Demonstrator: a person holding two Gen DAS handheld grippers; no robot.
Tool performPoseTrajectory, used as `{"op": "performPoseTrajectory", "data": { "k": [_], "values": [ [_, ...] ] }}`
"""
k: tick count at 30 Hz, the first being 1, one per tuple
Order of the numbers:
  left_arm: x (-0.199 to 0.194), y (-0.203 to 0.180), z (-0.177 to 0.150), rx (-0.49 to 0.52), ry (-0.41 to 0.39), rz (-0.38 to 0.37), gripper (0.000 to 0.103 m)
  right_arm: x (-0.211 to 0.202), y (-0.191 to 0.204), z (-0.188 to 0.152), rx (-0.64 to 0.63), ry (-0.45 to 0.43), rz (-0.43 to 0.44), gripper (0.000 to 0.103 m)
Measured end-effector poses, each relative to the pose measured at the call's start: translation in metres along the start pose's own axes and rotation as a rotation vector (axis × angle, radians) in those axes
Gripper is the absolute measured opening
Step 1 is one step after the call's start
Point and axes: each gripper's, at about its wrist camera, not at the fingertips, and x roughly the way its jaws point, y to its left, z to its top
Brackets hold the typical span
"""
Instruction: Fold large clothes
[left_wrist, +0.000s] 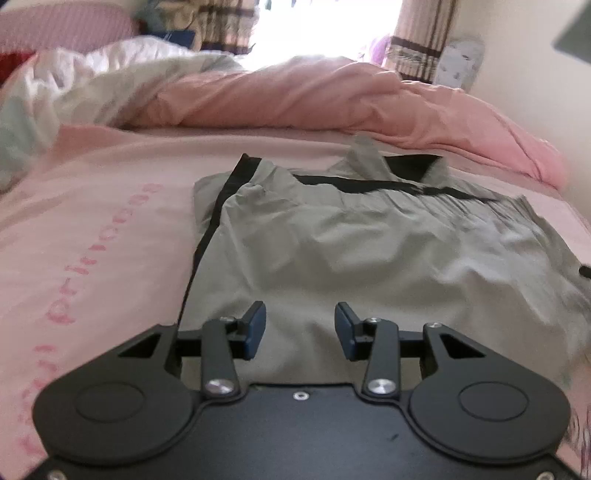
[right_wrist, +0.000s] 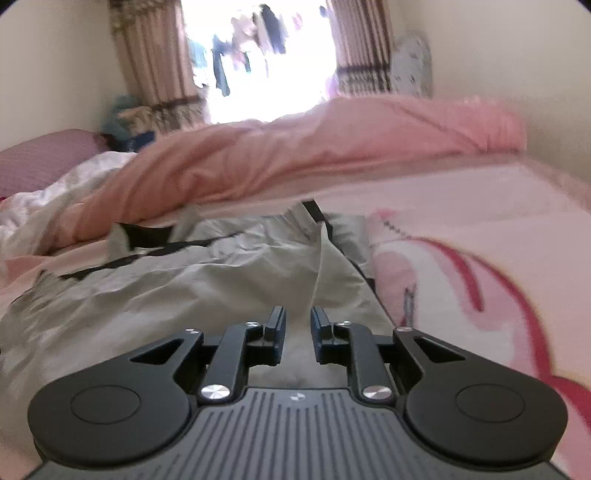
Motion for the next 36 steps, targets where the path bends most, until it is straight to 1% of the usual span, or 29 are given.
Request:
{"op": "performPoseTrajectory", "data": {
  "k": [2,4,6,8,9,11,13,16,18,20,22,24,27,29,31,33,36],
  "values": [
    [-0.017,-0.001,-0.016,0.018,0.003,0.006,0.043,-0.019,-0.004,-0.007,-0.029,-0.014,-0.006,0.023],
    [-0.021,0.001,-0.029,0.013,0.03,0.031,0.043,-0.031,-0.009,-0.016,-0.059,-0.01,-0.027,0.024],
    [-0.018,0.007,-0.042,-0.011,0.058,0.044,0.043,-0.032,-0.017,-0.026,-0.06,0.017,-0.056,0.024],
    [-0.011,0.018,-0.053,-0.054,0.082,0.064,0.043,-0.026,-0.026,-0.033,-0.033,0.053,-0.084,0.024],
    [-0.01,0.021,-0.057,-0.064,0.068,0.061,0.044,-0.022,-0.032,-0.038,-0.018,0.067,-0.098,0.024],
    [-0.01,0.023,-0.062,-0.068,0.054,0.059,0.045,-0.017,-0.038,-0.046,-0.012,0.066,-0.124,0.023],
    [-0.01,0.025,-0.065,-0.089,0.047,0.06,0.045,-0.016,-0.045,-0.052,0.004,0.046,-0.112,0.023],
    [-0.011,0.027,-0.067,-0.112,0.027,0.053,0.045,-0.017,-0.048,-0.051,0.033,0.053,-0.102,0.023],
    [-0.017,0.028,-0.07,-0.12,0.018,0.052,0.045,-0.017,-0.045,-0.05,0.022,0.061,-0.117,0.023],
    [-0.019,0.027,-0.07,-0.115,0.023,0.054,0.045,-0.02,-0.039,-0.046,0.022,0.079,-0.149,0.024],
    [-0.018,0.028,-0.068,-0.122,0.029,0.054,0.045,-0.028,-0.026,-0.04,0.034,0.063,-0.161,0.024],
    [-0.019,0.028,-0.067,-0.121,0.035,0.053,0.045,-0.042,-0.006,-0.035,0.026,0.002,-0.13,0.024],
    [-0.019,0.026,-0.067,-0.111,0.039,0.059,0.046,-0.056,0.039,-0.028,-0.016,-0.043,-0.022,0.024],
    [-0.019,0.026,-0.067,-0.11,0.04,0.062,0.046,-0.06,0.07,-0.025,-0.055,-0.057,0.036,0.024],
    [-0.019,0.026,-0.067,-0.112,0.039,0.059,0.046,-0.058,0.104,-0.026,-0.101,-0.058,0.088,0.024],
    [-0.019,0.028,-0.067,-0.122,0.039,0.05,0.046,-0.05,0.131,-0.033,-0.137,-0.04,0.116,0.024],
    [-0.02,0.032,-0.067,-0.143,0.038,0.03,0.046,-0.029,0.157,-0.048,-0.16,0.028,0.115,0.024]
  ]
}}
